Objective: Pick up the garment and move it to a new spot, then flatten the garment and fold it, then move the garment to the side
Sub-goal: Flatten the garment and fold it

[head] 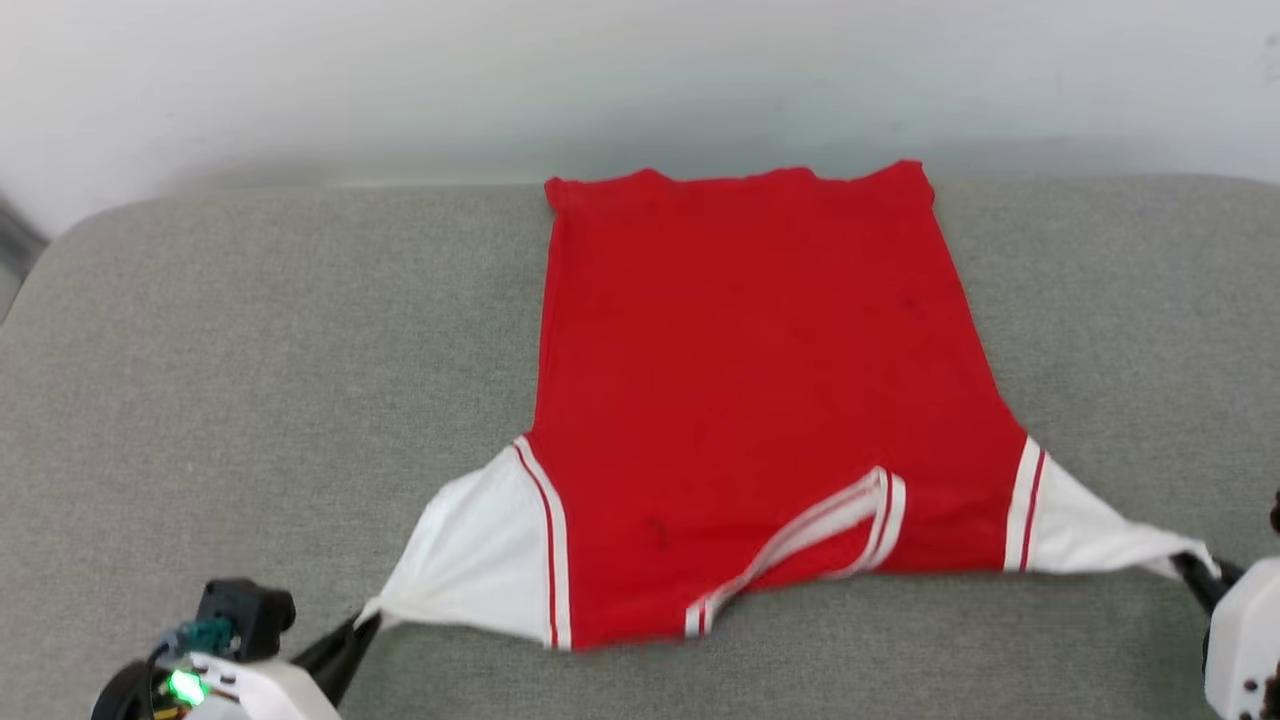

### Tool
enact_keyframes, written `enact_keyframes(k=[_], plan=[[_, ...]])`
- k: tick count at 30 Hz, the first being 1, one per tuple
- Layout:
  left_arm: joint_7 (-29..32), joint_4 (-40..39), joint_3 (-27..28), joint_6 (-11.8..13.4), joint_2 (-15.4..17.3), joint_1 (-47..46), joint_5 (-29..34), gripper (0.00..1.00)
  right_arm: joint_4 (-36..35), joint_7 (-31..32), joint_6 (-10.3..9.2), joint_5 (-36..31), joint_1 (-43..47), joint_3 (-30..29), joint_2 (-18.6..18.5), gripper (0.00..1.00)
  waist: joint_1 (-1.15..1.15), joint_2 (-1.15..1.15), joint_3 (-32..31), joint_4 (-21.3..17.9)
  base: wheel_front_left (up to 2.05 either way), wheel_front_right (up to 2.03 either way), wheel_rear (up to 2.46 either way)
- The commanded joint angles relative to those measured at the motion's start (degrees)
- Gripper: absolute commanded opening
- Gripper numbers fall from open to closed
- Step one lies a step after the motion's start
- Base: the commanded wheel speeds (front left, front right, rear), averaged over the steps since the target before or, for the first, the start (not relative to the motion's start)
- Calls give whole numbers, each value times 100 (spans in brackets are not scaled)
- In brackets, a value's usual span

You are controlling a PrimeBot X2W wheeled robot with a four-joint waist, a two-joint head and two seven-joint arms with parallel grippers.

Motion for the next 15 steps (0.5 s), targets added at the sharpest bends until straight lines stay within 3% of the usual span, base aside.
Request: enact_keyframes(k=[1, 15], plan=[[57, -88, -11, 61, 58, 179, -55, 0, -76, 98, -8, 70, 197, -17, -74, 0, 2, 0, -102, -21, 0, 0, 0], [324, -857, -28, 429, 448, 1133, -425, 0, -835, 958, -8, 486, 1530, -335, -275, 0, 2, 0, -389, 19, 0, 0, 0]])
